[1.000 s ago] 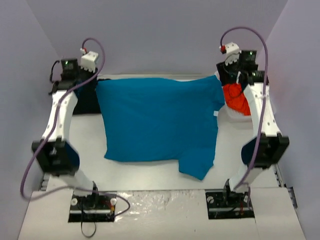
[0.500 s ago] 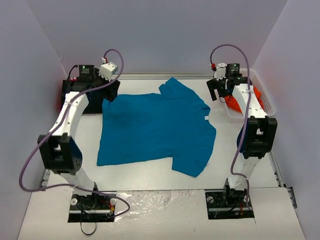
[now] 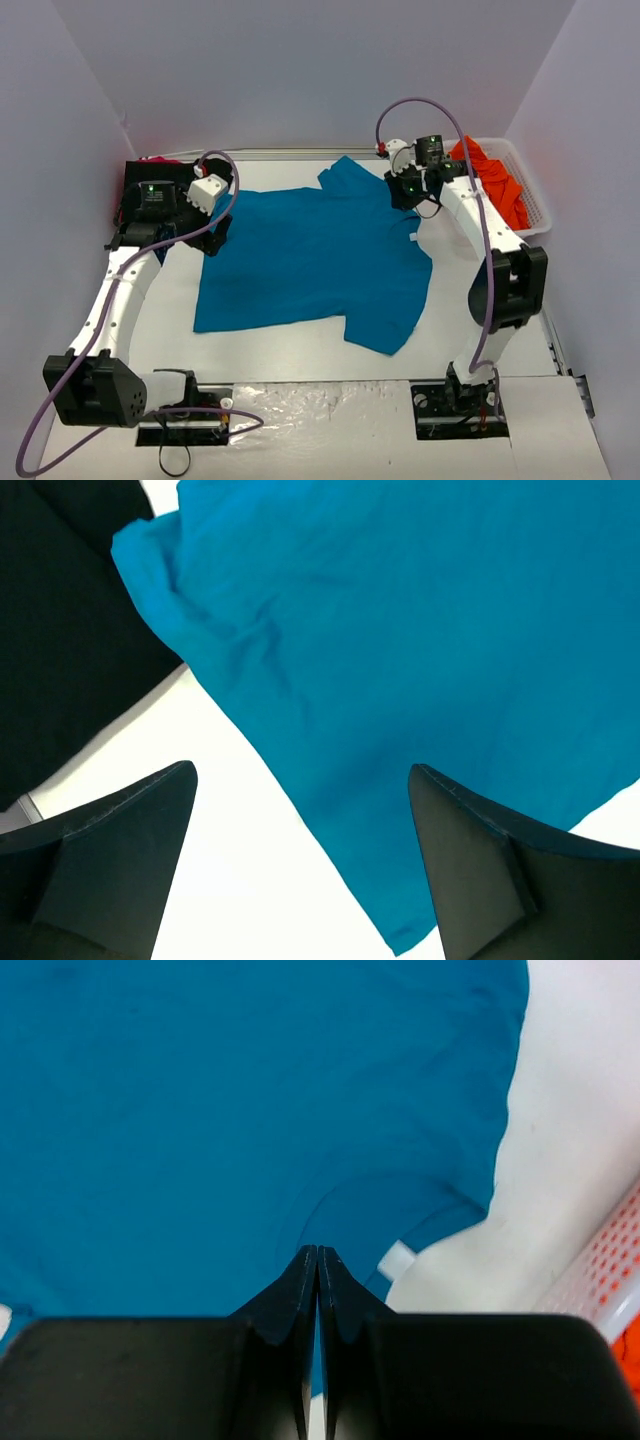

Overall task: Fold and stack the t-shirts
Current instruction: Flatten out the tshirt, then grap the side of the flattened tshirt closest away from the robot with both arms

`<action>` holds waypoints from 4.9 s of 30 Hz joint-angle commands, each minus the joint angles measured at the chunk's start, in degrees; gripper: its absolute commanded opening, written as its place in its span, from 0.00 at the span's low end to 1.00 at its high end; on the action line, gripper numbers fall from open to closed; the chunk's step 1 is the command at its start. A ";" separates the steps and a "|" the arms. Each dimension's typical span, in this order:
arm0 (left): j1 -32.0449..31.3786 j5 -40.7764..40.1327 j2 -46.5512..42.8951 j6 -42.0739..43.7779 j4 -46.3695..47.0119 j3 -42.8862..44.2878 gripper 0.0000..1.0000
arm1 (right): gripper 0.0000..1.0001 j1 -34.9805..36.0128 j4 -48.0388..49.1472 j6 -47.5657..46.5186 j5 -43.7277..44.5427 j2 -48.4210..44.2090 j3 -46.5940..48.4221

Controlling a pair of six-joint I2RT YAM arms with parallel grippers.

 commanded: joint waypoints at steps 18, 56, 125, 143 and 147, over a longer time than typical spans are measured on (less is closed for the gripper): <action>1.85 -4.71 -3.00 -1.27 0.32 -0.34 0.87 | 0.00 3.06 -6.99 -4.40 -1.74 45.75 43.46; 2.73 -5.24 -1.59 1.62 3.84 -2.36 0.87 | 0.48 1.82 -1.64 -0.98 5.30 33.92 44.79; -25.58 -25.72 -15.57 15.96 3.41 -30.49 0.02 | 0.74 -14.61 -14.37 -13.35 -4.02 -24.19 -22.80; -7.74 -6.31 17.47 7.43 5.34 -6.69 0.02 | 0.62 12.63 -37.23 -25.23 3.63 -16.91 -27.80; -5.01 -3.05 23.19 7.08 3.05 -1.75 0.02 | 0.55 14.39 -35.83 -25.41 7.05 -14.79 -30.88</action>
